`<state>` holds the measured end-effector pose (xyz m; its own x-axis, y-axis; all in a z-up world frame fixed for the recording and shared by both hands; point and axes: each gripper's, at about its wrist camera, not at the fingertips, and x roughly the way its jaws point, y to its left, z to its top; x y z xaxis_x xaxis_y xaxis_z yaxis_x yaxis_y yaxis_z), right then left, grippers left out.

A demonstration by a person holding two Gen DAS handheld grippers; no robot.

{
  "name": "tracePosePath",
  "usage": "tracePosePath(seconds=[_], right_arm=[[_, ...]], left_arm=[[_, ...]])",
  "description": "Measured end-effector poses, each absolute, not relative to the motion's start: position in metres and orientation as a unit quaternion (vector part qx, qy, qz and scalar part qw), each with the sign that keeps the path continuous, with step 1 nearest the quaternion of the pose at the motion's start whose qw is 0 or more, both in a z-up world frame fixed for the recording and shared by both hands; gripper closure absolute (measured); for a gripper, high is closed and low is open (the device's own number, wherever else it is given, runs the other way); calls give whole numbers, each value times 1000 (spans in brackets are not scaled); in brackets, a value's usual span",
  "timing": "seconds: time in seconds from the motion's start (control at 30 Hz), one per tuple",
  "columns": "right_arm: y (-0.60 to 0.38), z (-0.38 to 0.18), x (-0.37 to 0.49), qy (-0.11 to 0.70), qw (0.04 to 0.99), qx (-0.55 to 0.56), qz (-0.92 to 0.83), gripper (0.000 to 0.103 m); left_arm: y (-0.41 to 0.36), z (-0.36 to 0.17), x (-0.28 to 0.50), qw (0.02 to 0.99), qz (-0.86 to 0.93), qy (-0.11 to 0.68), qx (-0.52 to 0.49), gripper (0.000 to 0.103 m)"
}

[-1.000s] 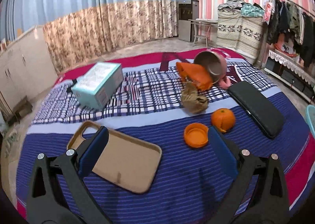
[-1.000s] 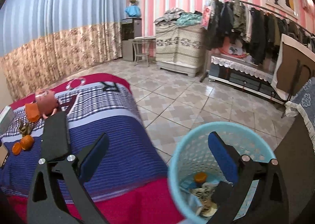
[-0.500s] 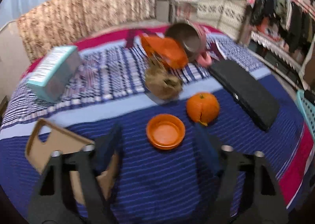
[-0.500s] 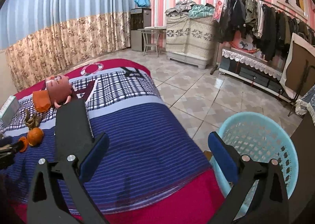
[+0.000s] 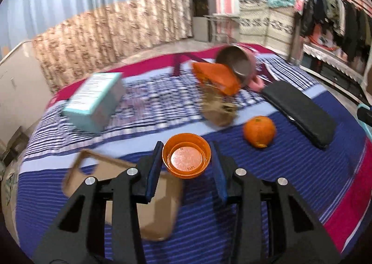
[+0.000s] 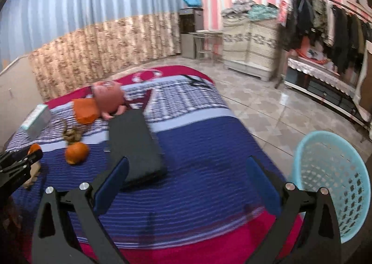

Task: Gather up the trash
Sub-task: 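Grasp the orange plastic bowl with the left tool, then grasp the mandarin orange with the right tool while the left tool holds the bowl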

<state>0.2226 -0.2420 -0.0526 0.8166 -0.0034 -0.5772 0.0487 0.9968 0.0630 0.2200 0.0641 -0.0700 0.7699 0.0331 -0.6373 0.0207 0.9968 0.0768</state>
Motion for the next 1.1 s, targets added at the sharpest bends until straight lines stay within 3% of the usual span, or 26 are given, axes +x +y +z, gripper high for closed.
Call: tracePosePath(seconds=[0.27,1.1], right_arm=[[-182,-53,223,297,953,-10,51,5],[-102,-89,272,364,921,-34,132,6]], left_arm=[[137,-72,209,938,71,338,-17,64],[157,-86,200,939,114,320,-46,64]])
